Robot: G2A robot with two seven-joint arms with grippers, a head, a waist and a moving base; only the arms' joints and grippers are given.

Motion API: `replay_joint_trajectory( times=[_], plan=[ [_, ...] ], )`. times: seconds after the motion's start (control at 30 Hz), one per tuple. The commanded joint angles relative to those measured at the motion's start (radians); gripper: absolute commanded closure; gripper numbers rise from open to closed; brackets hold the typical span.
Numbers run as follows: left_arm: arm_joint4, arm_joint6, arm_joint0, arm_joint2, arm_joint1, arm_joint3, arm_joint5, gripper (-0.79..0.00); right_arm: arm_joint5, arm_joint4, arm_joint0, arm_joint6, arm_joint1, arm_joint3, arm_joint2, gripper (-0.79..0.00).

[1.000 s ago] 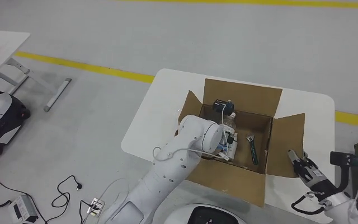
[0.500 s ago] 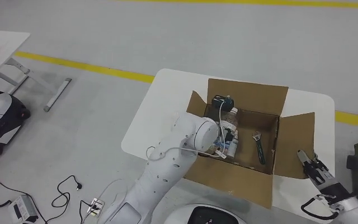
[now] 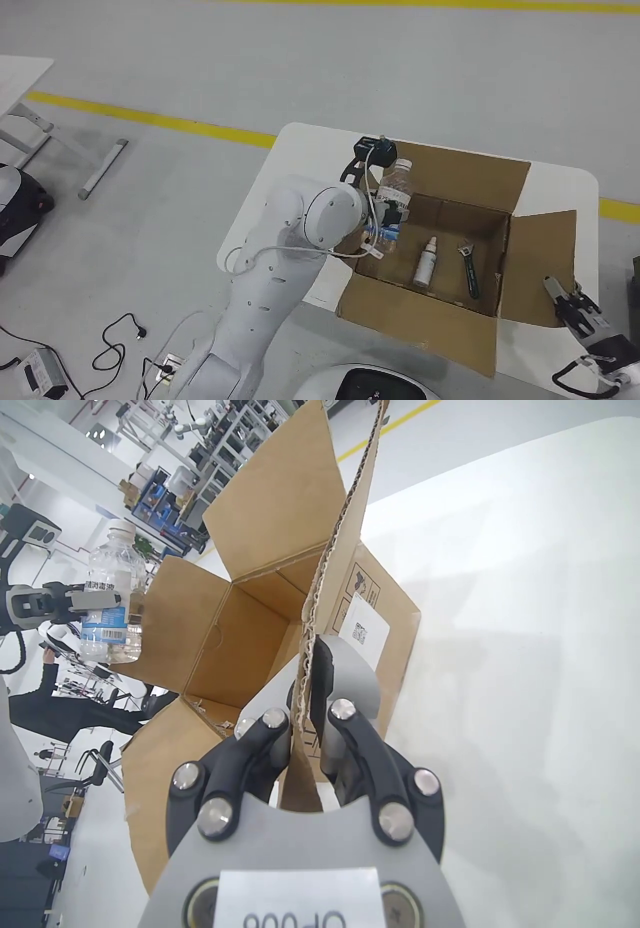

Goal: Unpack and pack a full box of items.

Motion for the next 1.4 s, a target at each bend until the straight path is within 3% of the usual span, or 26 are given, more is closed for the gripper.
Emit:
replay_joint_trajectory(
  times=[0.0, 0.43, 0.6, 0.9, 1.17, 1.37],
  plan=[
    [-0.001, 0.0, 0.0, 0.0, 0.0, 0.0, 0.0, 0.0, 0.0, -0.001, 0.0, 0.0, 0.0, 0.0, 0.0, 0.0],
    [-0.007, 0.03, 0.029, 0.009, 0.003, -0.009, -0.027, 0.0, 0.008, -0.005, -0.002, -0.014, -0.001, -0.007, -0.003, 0.0],
    [-0.021, 0.0, 0.04, -0.039, 0.021, -0.053, -0.054, 0.0, 0.012, 0.014, -0.002, -0.008, 0.002, -0.02, 0.017, 0.0],
    [0.071, 0.0, 0.116, -0.132, 0.1, -0.135, -0.128, 0.0, 0.0, 0.035, 0.008, 0.018, 0.007, -0.022, 0.039, 0.0],
    [0.111, 0.0, 0.217, -0.261, 0.174, -0.264, -0.079, 0.0, -0.014, 0.046, 0.016, 0.025, 0.009, 0.004, 0.04, 0.0],
    [0.172, 0.0, 0.298, -0.292, 0.224, -0.209, -0.088, 0.0, -0.021, 0.055, 0.018, 0.031, 0.011, 0.009, 0.043, 0.0]
  ],
)
